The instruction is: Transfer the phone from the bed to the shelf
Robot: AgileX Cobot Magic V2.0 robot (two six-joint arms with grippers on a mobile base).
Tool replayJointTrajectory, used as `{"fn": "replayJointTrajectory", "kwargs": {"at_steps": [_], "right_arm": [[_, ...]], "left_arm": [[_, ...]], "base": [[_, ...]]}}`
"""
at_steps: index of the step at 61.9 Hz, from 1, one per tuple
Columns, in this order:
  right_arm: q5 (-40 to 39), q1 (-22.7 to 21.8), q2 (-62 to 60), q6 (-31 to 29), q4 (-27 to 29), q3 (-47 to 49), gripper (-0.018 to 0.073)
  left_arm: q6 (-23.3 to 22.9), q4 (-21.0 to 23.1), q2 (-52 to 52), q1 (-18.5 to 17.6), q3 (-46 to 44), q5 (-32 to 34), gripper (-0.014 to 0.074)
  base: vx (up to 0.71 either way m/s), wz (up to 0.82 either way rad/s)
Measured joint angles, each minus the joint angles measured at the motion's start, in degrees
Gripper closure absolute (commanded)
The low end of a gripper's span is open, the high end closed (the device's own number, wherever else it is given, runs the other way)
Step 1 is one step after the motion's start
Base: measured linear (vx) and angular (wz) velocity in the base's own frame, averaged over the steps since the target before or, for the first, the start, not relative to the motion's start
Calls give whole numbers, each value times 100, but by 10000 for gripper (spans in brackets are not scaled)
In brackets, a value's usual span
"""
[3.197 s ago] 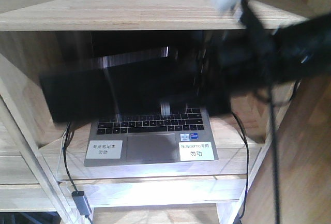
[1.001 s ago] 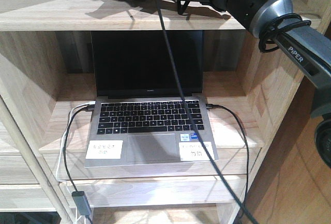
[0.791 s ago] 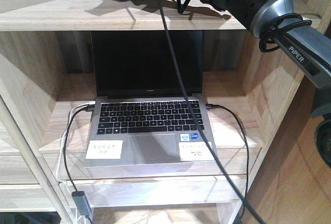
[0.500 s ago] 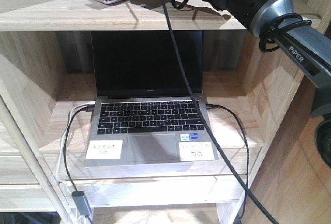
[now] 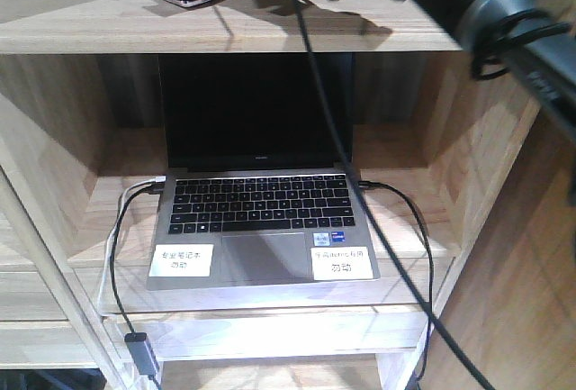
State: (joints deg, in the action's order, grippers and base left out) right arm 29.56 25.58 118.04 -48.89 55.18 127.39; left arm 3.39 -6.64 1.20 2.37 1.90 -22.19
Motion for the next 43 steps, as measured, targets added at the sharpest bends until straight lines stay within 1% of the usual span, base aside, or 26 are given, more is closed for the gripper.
{"fn": "replayJointTrajectory", "kwargs": {"at_steps": [3,4,7,10,13,18,27,37,43], "right_arm": [[70,0,-113,261,-278,0,232],[98,0,-148,350,-368,0,275],[212,0,-262,634,-681,0,366],[314,0,-370,919,-993,0,490],[391,0,-468,1109,-1239,0,575],[519,0,-620,1486,-1668,0,571],[753,0,-863,2065,-2145,0,564],[1173,0,-1129,2381,-2601,0,564],[1257,0,-1256,2442,-2781,-24,564]], "left_arm": [[0,0,0,0,0,0,595],[0,0,0,0,0,0,595],[0,0,0,0,0,0,595],[0,0,0,0,0,0,595],[0,0,0,0,0,0,595],[0,0,0,0,0,0,595],[0,0,0,0,0,0,595],[0,0,0,0,0,0,595],[0,0,0,0,0,0,595]], "base": [[0,0],[0,0],[0,0],[0,0],[0,0],[0,0],[0,0],[0,0],[0,0]]}}
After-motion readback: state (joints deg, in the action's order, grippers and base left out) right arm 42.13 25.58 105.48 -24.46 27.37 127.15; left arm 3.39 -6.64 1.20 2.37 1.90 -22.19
